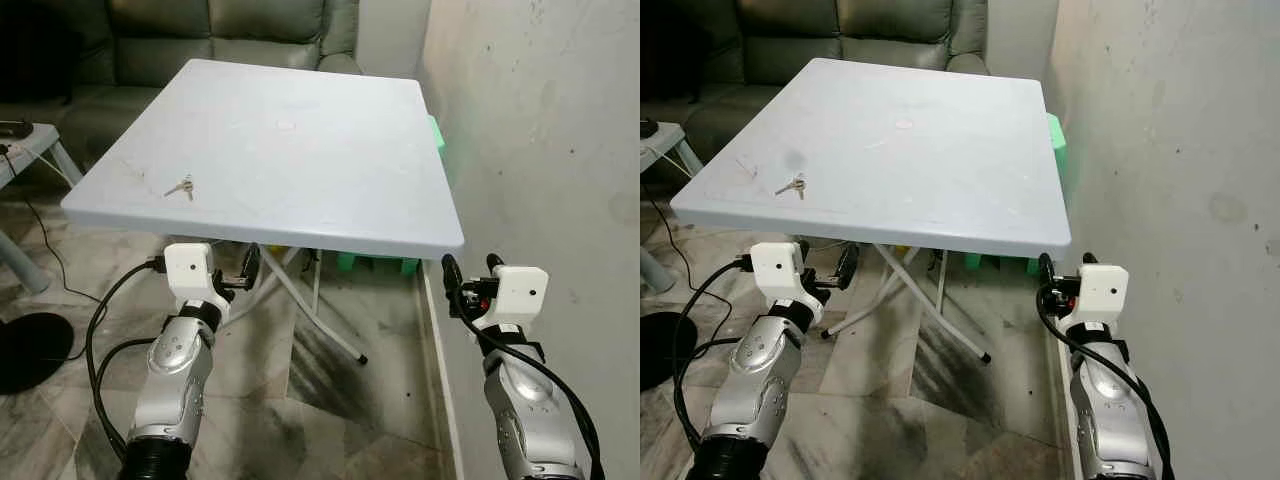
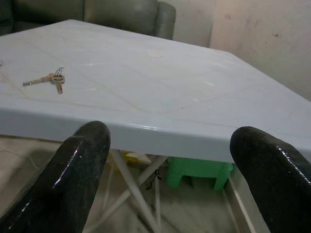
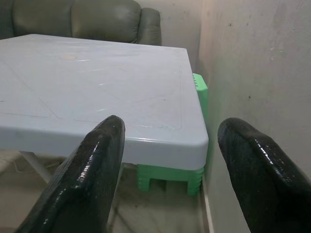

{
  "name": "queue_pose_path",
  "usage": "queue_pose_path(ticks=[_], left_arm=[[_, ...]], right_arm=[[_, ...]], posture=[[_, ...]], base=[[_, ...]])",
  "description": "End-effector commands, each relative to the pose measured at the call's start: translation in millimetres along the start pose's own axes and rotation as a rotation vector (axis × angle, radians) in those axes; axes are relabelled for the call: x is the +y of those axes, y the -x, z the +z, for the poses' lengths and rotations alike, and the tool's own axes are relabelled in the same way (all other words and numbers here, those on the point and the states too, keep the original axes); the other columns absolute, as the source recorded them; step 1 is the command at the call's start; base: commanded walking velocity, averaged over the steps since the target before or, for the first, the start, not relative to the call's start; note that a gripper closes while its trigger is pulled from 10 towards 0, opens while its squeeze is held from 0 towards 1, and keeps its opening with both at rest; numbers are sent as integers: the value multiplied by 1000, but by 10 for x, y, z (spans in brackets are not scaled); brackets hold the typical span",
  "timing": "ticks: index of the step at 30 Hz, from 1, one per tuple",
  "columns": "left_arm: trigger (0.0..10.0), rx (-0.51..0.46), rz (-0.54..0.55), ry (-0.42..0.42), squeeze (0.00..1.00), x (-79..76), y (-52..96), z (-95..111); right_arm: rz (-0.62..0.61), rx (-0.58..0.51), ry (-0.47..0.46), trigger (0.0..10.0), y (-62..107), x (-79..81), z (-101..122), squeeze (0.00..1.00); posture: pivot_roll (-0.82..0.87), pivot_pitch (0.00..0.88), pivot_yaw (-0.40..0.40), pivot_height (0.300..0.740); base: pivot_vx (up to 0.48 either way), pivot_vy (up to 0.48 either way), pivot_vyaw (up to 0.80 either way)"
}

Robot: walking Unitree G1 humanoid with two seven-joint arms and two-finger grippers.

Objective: Hang keys on a hook

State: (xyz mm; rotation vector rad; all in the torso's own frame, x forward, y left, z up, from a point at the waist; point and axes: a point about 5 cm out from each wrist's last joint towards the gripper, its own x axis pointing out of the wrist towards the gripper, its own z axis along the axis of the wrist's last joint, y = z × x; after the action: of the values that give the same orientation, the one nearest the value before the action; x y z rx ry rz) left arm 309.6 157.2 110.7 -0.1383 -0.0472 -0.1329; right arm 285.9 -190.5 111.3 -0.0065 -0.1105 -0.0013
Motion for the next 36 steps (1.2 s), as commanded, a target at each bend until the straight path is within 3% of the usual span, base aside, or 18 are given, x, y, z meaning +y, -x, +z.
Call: queue_pose_path(ticks=[1, 5, 36], left_arm=[[10000, 2, 7, -1, 0, 26, -12, 21], [10000, 2, 8, 4, 0, 24, -16, 22], [10000, 4, 8, 21, 0, 14, -17, 14]], right_arm=[[-6, -1, -4, 10000, -4, 6, 17, 0], [-7, -2, -5, 10000, -8, 4, 17, 0], [4, 3, -7, 10000, 3, 19, 13, 0]], posture=[[11, 91, -29, 740], [11, 90, -30, 740], [10, 80, -37, 740]], base=[[0, 0, 0], [0, 0, 0], [0, 328, 0]])
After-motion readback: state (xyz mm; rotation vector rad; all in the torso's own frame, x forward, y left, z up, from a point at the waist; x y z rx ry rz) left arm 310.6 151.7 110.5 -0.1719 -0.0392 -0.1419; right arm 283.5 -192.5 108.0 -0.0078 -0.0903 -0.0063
